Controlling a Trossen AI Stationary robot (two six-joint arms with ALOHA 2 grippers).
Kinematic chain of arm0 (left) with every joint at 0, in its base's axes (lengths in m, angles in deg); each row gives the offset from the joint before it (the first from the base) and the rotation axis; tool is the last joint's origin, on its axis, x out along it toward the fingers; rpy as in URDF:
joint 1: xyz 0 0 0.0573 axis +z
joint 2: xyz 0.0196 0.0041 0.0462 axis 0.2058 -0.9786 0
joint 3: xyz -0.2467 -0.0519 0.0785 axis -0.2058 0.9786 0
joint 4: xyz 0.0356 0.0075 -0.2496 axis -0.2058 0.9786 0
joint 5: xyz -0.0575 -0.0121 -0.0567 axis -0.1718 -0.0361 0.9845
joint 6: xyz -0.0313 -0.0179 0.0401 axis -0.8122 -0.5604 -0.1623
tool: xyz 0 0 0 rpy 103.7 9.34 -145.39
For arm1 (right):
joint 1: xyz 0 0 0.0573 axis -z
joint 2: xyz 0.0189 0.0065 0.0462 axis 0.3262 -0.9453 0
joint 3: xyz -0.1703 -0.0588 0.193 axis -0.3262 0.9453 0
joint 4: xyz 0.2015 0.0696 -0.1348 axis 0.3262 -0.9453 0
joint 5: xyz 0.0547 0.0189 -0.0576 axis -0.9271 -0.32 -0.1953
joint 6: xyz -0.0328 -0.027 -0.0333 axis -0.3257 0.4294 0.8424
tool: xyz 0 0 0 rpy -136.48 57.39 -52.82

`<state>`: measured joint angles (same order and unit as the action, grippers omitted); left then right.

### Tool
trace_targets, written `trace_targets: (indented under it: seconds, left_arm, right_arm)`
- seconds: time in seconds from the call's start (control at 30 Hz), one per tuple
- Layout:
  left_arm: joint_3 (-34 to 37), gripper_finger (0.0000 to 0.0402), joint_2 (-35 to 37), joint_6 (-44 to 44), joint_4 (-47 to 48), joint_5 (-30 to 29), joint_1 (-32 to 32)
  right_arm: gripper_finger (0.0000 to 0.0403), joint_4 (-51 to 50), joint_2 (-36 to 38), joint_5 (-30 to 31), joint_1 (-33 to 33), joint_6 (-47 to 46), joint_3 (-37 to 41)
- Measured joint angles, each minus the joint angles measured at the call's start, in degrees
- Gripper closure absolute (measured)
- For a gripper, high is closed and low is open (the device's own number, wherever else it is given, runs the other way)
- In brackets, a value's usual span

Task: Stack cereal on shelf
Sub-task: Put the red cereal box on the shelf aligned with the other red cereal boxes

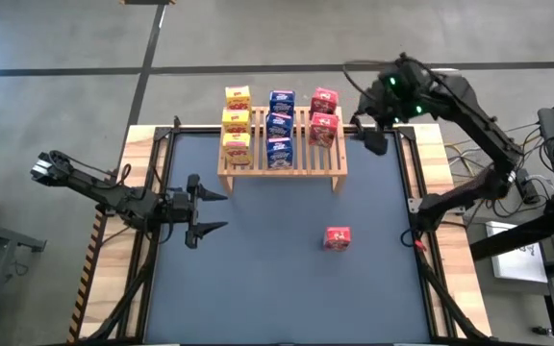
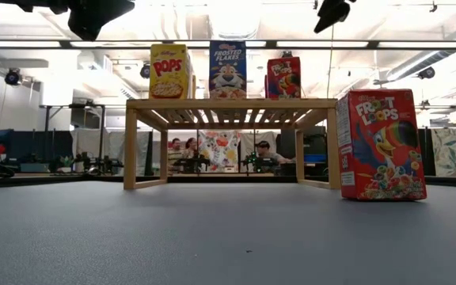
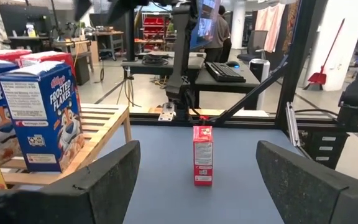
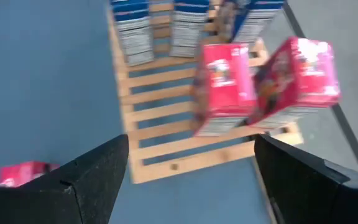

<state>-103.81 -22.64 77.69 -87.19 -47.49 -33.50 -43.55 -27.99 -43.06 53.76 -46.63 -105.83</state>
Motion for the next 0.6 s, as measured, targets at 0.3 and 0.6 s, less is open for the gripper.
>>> trace_targets:
  seconds: [0.3,0.6]
  left_arm:
    - [0.0,0.0098,-0.56,-1.34,0.09,-0.45,0.0]
    - [0.0,0.0098,3.08,-1.22,0.73,0.3,-0.02]
  right_arm:
    - [0.0067,17.72,14.37,0.33,-13.91,-10.9,21.94]
    - [0.0067,30.69,22.0,12.39,-32.55,-19.75,39.83]
